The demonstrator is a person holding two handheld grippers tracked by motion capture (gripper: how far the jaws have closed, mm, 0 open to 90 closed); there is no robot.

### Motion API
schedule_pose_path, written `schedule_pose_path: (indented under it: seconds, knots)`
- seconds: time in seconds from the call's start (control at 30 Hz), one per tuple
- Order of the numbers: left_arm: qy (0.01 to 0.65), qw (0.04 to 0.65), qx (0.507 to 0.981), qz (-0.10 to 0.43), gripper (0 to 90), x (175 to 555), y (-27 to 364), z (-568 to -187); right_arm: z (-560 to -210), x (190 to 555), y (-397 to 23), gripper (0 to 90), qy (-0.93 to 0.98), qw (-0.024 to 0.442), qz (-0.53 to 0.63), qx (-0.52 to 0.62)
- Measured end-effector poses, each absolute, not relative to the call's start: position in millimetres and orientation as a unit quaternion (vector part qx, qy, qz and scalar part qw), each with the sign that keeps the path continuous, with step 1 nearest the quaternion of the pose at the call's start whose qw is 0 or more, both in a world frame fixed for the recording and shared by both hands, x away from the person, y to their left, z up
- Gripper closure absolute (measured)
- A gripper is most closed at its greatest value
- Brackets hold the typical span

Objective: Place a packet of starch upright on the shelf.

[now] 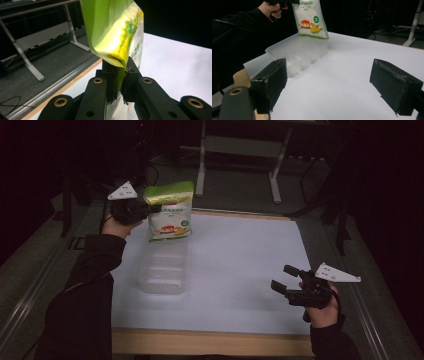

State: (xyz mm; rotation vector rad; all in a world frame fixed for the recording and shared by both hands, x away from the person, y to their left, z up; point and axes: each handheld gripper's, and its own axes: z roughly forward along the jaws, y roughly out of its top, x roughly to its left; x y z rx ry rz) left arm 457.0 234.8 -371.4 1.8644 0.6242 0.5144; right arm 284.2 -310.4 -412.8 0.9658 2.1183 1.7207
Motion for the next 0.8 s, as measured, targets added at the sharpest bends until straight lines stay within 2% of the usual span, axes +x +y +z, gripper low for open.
schedule_pose_path:
  seconds: [0.13,0.53,0.7,0.8]
  knots:
    - [0.258,0.511,0.790,0.220,83.6,468,240,-376,-415,286,-310,14.3,0.726,0.120,0.588,0.335]
    - [0.274,0.515,0.788,0.198,83.6,481,252,-402,-419,289,-307,14.6,0.730,0.109,0.585,0.336]
    - [0.280,0.483,0.807,0.195,83.6,483,255,-411,-419,289,-306,14.6,0.730,0.106,0.587,0.334]
    - [0.270,0.466,0.821,0.189,83.6,484,244,-420,-421,290,-307,14.6,0.729,0.104,0.587,0.337]
